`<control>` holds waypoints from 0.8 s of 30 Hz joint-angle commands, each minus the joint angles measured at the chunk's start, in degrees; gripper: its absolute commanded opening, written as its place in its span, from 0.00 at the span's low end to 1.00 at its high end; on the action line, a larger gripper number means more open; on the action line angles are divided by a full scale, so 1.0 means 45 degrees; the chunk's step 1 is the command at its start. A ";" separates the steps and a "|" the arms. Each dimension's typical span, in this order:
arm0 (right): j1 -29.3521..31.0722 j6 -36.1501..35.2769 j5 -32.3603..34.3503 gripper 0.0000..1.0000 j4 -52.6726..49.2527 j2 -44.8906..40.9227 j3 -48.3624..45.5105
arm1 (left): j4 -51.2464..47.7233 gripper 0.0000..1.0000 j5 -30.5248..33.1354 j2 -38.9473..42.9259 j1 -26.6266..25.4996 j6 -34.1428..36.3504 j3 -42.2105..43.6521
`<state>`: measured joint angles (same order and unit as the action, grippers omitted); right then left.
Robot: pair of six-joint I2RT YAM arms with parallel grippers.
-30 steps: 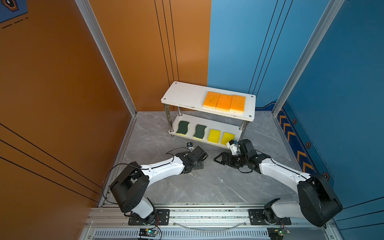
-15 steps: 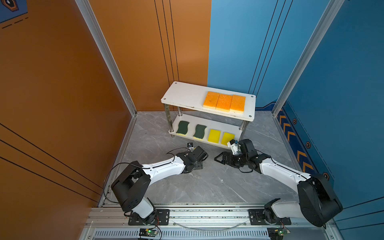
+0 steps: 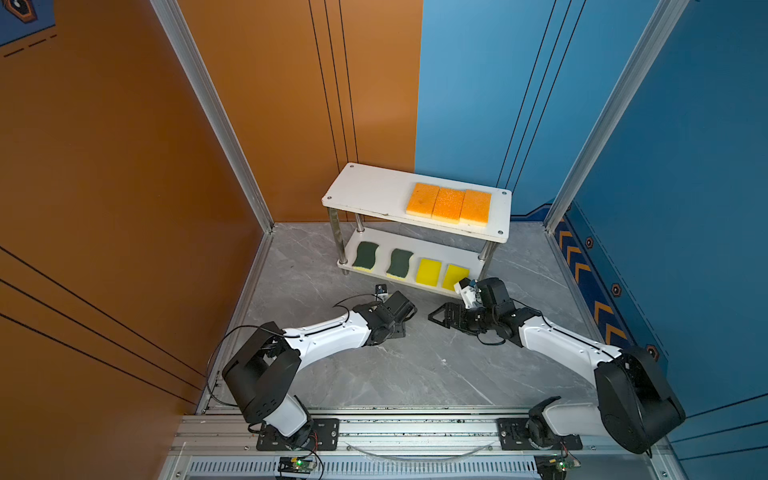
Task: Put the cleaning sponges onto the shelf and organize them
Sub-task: 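Lift the yellow sponge and carry it up to the top shelf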
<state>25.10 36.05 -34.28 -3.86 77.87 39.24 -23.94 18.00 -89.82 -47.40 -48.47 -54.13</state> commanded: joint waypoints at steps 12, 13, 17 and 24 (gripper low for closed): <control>-0.0012 0.0269 -0.0253 1.00 0.0460 0.0275 -0.0137 | -0.1023 0.69 0.0285 0.0972 -0.0115 0.0765 -0.0608; -0.0012 0.0257 -0.0253 1.00 0.0459 0.0275 -0.0137 | -0.1064 0.69 0.0316 0.1028 -0.0113 0.0807 -0.0627; 0.0008 0.0277 -0.0233 1.00 0.0501 0.0314 -0.0147 | -0.1261 0.69 0.0414 0.1244 -0.0129 0.0898 -0.0667; 0.0027 0.0303 -0.0233 1.00 0.0550 0.0353 -0.0182 | -0.1600 0.68 0.0411 0.1632 -0.0112 0.1031 -0.0810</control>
<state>25.12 36.58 -34.68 -2.33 78.67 39.24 -28.64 18.50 -84.49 -47.40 -45.04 -55.70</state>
